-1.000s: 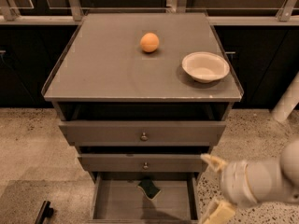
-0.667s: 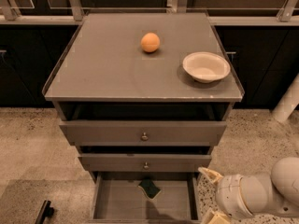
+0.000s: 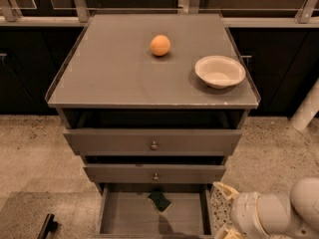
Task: Pick sponge from bottom drawer and place on counter
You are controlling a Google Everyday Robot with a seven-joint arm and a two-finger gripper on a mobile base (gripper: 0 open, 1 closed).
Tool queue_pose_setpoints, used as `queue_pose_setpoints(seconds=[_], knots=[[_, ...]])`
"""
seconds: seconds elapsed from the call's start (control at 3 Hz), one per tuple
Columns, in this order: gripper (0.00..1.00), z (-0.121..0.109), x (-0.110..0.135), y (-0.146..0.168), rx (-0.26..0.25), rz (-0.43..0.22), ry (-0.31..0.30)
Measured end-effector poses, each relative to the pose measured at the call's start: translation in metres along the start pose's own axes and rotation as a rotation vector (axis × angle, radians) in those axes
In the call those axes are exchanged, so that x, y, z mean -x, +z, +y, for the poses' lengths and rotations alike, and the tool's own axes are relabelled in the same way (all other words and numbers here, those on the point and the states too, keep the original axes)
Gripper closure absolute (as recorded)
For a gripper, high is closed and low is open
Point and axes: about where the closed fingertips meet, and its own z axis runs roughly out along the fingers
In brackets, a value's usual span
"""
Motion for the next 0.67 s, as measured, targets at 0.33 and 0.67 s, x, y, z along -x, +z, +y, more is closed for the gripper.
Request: queue_pose_setpoints(seconds=[0.33,0.67], knots=[[0.00,-0.009,-0.047,0.039,-0.081,-0.091,0.087],[0.00,-0.046,-0.087,0.069,-0.210,-0.172,0.184]])
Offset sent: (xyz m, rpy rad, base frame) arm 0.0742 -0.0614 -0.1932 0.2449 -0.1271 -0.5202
